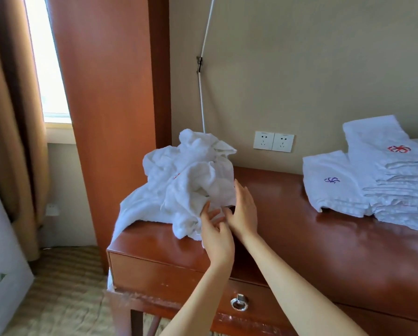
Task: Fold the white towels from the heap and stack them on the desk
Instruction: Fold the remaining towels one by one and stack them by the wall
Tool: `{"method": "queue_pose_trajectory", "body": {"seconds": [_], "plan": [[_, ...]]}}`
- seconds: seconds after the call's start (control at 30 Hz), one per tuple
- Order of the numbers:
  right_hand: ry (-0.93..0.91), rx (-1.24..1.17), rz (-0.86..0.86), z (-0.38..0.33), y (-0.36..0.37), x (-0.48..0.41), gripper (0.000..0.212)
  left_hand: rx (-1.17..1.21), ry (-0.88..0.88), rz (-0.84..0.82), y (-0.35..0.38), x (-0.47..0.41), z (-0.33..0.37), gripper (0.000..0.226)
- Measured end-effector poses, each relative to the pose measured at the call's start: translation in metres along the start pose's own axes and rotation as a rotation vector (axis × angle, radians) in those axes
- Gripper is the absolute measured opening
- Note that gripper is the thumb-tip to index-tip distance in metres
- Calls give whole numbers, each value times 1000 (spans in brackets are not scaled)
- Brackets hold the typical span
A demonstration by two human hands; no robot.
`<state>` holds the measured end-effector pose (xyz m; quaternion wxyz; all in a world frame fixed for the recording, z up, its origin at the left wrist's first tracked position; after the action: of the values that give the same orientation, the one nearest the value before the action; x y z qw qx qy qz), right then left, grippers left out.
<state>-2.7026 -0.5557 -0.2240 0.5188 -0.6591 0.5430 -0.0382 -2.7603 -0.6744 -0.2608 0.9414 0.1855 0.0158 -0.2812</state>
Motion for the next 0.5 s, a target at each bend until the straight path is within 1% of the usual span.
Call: {"method": "queue_pose_trajectory", "body": {"seconds": [0.03,0.07,0.13,0.17,0.2,0.27,0.33,0.4,0.5], "plan": [[-21,35,-46,-1,6,-9,73,10,1,1,0,0,0,61],[-24,75,-104,-1,10,-15,69,8,3,2,0,0,1,63],[12,117,-214,7,16,-19,47,-4,3,4,0,-1,0,63],[33,120,-231,12,15,-20,38,-5,5,6,0,-1,1,64],[61,122,-222,19,10,-20,34,-8,7,7,0,-1,1,64],[136,115,-153,41,-7,-15,29,-18,9,13,1,-2,0,63],[252,112,-74,79,-34,-3,29,-30,6,14,0,-2,-1,57],[385,123,-25,128,-64,13,32,-53,16,7,1,-1,0,43],[520,85,87,194,-110,37,30,-136,61,3,0,-3,5,20]]}}
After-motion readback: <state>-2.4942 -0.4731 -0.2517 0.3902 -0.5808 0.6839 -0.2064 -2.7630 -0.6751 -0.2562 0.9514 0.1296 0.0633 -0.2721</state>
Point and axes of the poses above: each hand's wrist, its own x-axis away from the middle knuckle, its own y-axis out of the palm, z = x × y, the point moved 9 cm from there along -x, towards the middle knuckle, and after that the axes turned 9 degrees about x, right-handed, at the moved point
